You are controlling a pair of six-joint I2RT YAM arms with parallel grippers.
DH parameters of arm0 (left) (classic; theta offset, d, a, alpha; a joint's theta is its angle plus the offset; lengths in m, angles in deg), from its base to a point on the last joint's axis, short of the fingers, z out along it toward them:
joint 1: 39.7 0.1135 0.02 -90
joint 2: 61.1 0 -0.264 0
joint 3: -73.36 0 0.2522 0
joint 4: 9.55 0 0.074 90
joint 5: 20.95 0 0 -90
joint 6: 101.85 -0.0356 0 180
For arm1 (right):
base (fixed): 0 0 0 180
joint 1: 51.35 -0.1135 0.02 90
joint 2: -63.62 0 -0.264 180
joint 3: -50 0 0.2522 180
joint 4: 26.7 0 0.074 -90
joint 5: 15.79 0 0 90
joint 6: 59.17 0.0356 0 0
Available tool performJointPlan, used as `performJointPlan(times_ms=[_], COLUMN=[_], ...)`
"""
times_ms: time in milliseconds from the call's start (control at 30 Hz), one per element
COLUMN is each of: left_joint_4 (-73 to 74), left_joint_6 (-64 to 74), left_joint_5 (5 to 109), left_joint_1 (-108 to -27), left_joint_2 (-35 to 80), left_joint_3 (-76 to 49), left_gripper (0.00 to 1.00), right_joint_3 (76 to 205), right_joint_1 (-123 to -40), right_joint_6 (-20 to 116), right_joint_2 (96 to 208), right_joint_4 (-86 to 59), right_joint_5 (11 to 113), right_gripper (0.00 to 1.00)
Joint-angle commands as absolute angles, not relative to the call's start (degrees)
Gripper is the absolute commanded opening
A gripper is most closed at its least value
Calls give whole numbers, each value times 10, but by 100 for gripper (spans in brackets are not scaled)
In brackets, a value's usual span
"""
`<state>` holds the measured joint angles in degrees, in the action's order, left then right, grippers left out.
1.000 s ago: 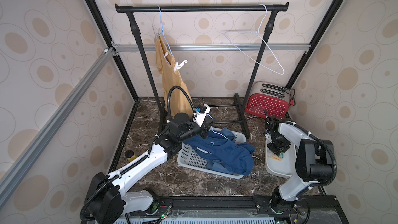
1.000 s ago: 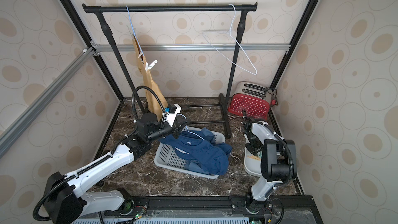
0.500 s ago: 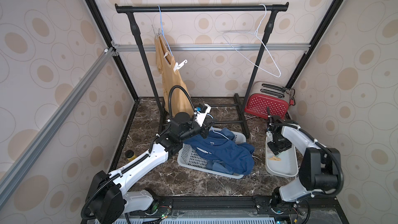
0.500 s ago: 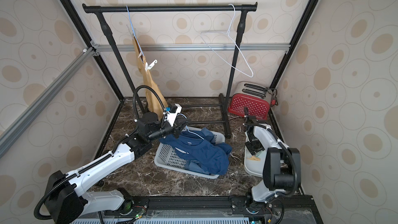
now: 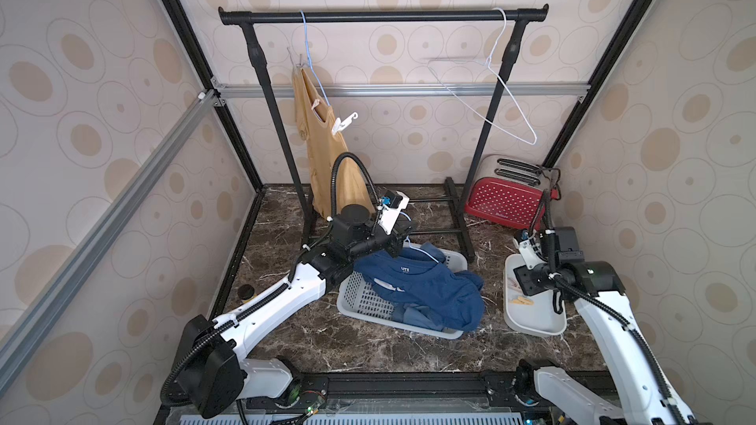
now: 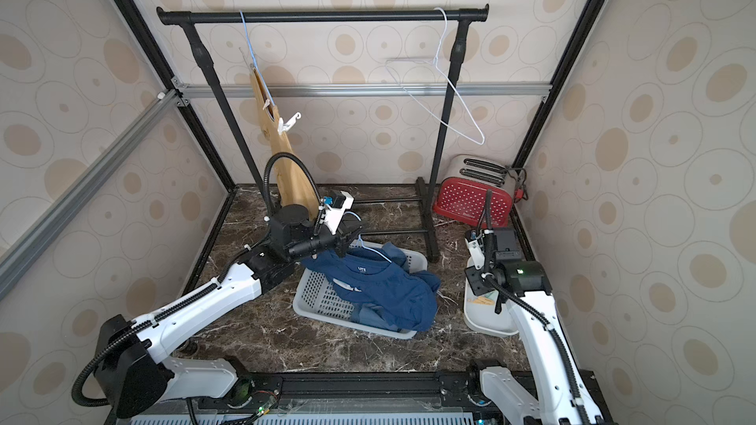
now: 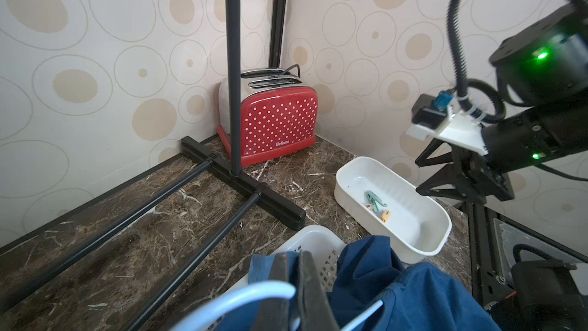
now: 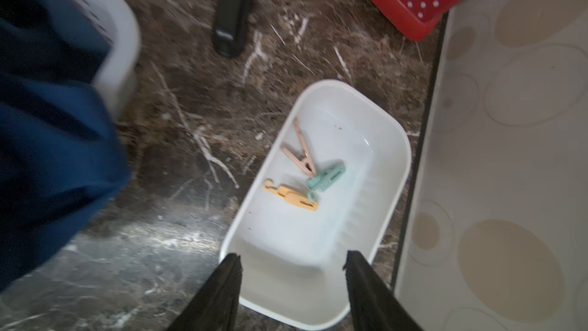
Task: Remove the clothespins securing t-shirts to the hanger
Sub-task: Adjust the hanger.
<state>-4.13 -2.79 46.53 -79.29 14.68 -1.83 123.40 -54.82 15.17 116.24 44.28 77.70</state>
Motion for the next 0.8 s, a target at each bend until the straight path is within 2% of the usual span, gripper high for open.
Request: performJointPlan(times_ms=[0, 133, 333, 467, 767], left_joint_4=[-46, -49, -51, -52, -52], left_joint_6=[-47, -48, -35, -23, -7], left_joint_5=[472, 484, 494, 496, 495], left_joint_1=[-809, -822, -833, -836, -842], left_joint_2=[152, 162, 182, 191, 189], left_joint_3=[-52, -65, -91, -105, -113], left_gripper=[0, 0, 0, 0, 0], right_joint_3=[1204, 1149, 1119, 1125, 1183], right_joint_1=[-575, -638, -706, -729, -770], right_joint_6=[207, 248, 247, 240, 223], right_joint_2=[1101, 1047, 1054, 1098, 1240], right_joint_4=[378, 281, 151, 67, -18], right_joint_5=[616, 583, 518, 476, 415], right_gripper=[58, 59, 60, 61, 60])
